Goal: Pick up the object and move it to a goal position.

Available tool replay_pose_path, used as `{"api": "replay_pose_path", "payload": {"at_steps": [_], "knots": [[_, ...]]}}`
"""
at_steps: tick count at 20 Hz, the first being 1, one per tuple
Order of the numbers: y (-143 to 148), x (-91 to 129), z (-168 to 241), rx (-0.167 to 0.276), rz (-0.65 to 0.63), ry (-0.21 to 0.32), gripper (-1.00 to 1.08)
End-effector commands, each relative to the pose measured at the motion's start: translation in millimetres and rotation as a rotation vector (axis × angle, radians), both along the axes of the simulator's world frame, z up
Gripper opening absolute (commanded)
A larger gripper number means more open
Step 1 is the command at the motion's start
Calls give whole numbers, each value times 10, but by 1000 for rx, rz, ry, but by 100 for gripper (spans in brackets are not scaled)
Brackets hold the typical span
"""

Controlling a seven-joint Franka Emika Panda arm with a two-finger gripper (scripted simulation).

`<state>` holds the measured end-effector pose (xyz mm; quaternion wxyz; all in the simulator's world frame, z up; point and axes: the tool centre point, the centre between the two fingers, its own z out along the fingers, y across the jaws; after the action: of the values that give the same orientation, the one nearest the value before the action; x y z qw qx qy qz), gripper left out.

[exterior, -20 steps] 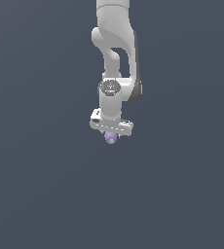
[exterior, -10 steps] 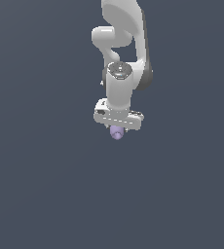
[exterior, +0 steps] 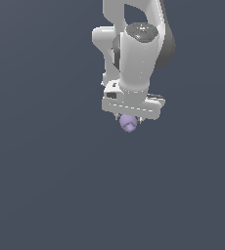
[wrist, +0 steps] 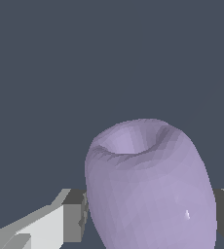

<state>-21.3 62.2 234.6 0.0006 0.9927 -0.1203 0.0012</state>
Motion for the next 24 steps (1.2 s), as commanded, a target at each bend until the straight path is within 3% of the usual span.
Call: {"api": "replay_pose_path", "payload": {"at_steps": [1, 13, 24], "knots": [[97, 61, 249, 0, 0, 1, -100], [499, 356, 1254, 0, -1, 2, -100], [729, 547, 1821, 1, -1, 2, -100]]}}
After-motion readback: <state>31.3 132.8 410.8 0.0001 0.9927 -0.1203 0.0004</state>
